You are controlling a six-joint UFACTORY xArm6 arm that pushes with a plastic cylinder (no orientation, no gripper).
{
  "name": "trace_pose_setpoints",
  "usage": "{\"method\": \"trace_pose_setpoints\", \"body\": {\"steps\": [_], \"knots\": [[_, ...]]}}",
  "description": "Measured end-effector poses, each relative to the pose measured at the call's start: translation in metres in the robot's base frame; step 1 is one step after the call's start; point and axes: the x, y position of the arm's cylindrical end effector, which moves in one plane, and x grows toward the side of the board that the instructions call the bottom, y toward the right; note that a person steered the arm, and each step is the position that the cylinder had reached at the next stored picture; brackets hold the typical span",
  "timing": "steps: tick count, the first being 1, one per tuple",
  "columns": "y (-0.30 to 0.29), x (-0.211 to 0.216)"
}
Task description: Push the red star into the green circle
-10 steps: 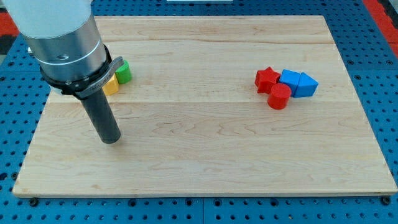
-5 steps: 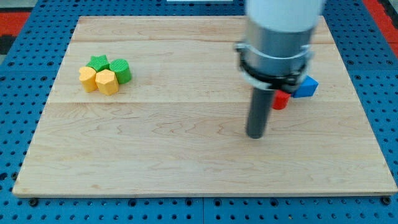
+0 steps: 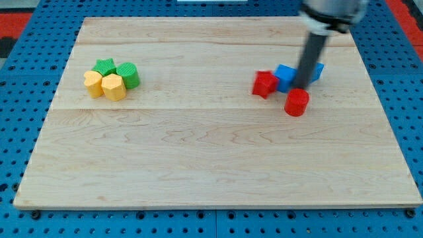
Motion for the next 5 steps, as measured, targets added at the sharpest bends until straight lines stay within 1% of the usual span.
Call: {"method": "trace_pose_setpoints", "body": {"steps": [1,2,3,4,5], "knots": [[-0.098,-0.002],[-0.172,-0.020],[-0.231,-0.028],[-0.199,-0.057],[-0.250,-0.103]]}}
